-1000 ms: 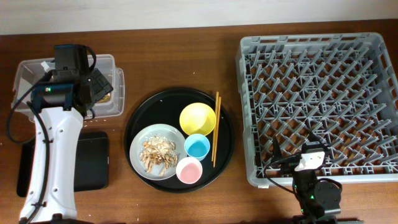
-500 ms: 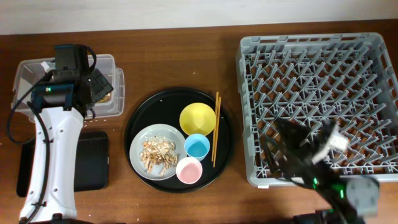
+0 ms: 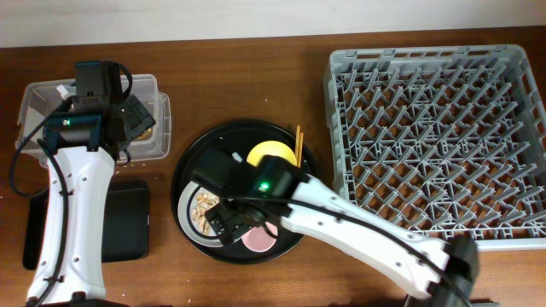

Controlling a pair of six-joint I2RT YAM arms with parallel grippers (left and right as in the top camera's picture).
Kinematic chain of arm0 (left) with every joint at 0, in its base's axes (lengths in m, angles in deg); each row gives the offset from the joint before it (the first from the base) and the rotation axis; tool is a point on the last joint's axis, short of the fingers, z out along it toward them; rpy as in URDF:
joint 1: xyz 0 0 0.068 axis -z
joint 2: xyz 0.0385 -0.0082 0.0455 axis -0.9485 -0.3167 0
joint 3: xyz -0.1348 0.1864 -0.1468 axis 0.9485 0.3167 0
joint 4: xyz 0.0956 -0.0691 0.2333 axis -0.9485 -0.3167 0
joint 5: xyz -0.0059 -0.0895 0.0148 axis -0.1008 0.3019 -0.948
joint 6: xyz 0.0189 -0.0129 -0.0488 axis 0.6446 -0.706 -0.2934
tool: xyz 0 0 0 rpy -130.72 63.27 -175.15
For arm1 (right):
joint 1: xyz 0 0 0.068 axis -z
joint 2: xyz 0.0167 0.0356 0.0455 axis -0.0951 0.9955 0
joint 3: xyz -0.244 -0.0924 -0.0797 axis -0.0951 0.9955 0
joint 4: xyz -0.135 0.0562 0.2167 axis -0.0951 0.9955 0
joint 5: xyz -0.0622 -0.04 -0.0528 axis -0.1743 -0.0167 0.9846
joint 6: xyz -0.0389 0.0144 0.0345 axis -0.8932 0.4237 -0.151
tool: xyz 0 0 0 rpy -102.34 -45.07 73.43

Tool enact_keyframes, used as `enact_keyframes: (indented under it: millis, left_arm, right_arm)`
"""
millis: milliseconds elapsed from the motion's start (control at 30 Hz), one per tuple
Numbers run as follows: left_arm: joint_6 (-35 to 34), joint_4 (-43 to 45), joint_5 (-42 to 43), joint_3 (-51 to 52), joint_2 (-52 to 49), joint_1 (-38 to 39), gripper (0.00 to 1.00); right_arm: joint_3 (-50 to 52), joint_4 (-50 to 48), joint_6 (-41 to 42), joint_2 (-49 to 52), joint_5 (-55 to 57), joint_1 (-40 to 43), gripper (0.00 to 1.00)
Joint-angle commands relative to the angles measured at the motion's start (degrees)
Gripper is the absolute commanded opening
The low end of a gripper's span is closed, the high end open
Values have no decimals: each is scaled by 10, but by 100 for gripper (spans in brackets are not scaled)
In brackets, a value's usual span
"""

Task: Sort waste into correct bins and load items into the dishwasher rack
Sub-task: 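Reach the right gripper to the pink cup and grasp it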

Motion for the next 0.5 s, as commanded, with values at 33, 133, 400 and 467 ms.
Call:
enact_keyframes:
  millis: [33,133,400,467]
  left_arm:
    - [-8,0,0,0,-3,-1,99]
    - [-8,0,0,0,-3,-1,99]
    - [-8,0,0,0,-3,-1,99]
    - [-8,0,0,0,-3,-1,99]
  right_arm:
    - [-11,5,2,65,-70,-4,99]
    - [-11,20,-13,110,-70,-4,99]
    - [39,3,132,113,-9,-8,44]
    - [57,-15,155,113,-8,-8,43]
